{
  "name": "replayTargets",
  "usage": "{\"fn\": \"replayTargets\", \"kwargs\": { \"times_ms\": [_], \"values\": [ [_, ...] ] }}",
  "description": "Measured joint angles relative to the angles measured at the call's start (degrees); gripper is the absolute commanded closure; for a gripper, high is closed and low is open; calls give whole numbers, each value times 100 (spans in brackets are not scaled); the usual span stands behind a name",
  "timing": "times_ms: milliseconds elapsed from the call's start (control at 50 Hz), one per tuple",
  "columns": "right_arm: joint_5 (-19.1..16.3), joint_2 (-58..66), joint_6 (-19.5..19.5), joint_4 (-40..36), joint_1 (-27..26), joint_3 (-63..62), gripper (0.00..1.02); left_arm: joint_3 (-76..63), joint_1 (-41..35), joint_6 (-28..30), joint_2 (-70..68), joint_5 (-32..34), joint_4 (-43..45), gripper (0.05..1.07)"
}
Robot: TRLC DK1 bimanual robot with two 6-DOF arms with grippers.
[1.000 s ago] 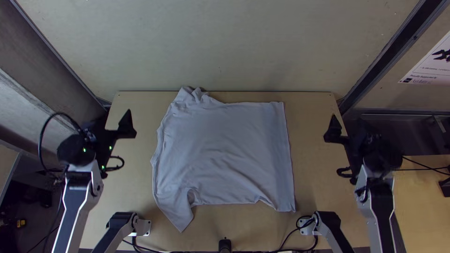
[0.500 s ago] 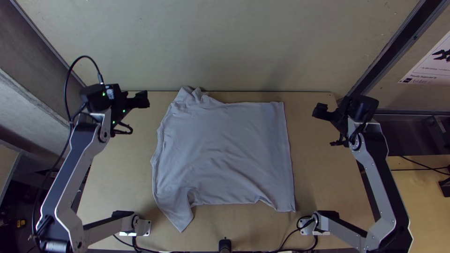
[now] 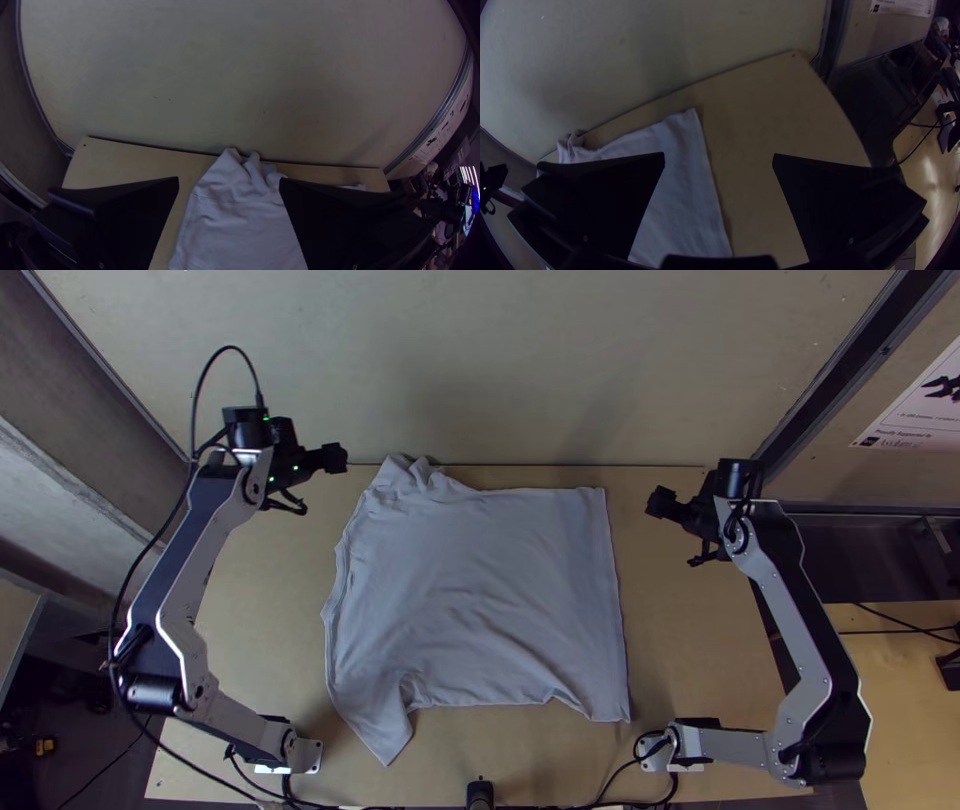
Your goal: Fold the t-shirt
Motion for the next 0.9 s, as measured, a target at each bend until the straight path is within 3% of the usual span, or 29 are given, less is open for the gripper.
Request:
{"fn": "replayTargets", "kwargs": {
  "times_ms": [180,260,640,900],
  "values": [
    [-216,437,24,-160,9,195,3,726,-168,-11,933,-4,-192,15],
    [-225,614,24,-184,11,232,3,1025,-212,13,1362,-63,-205,20],
    [-227,1143,68,-195,9,525,3,3062,-247,352,3423,-267,-435,21],
    [-227,1423,153,-157,9,557,3,3263,-308,494,4017,-330,-334,21]
  ]
}}
